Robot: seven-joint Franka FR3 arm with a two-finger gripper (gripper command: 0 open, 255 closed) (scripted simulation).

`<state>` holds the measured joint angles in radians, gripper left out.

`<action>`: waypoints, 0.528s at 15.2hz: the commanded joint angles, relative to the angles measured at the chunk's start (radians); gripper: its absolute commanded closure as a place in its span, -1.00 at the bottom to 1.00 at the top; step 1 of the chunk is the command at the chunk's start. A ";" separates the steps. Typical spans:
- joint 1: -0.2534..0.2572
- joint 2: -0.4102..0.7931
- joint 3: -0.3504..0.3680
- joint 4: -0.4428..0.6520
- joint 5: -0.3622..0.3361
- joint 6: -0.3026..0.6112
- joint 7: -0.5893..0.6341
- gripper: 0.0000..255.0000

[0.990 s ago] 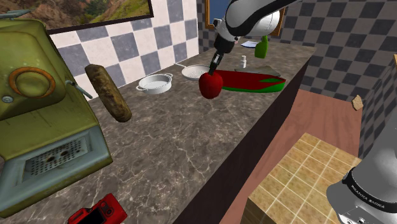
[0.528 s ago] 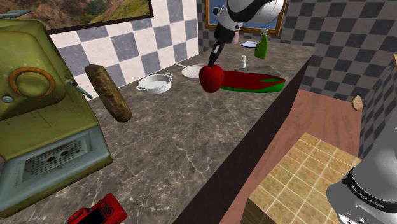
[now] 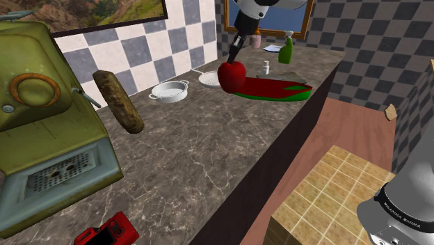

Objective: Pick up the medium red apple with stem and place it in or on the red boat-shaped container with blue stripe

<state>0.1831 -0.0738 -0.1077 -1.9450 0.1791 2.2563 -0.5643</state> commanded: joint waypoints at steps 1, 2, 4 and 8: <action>-0.010 0.002 -0.013 0.022 0.007 -0.024 -0.022 1.00; -0.020 0.001 -0.026 0.031 0.014 -0.038 -0.047 1.00; -0.040 0.003 -0.052 0.052 0.030 -0.065 -0.096 1.00; -0.081 0.019 -0.105 0.108 0.062 -0.125 -0.192 1.00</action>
<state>0.1155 -0.0616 -0.1953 -1.8521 0.2290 2.1460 -0.7226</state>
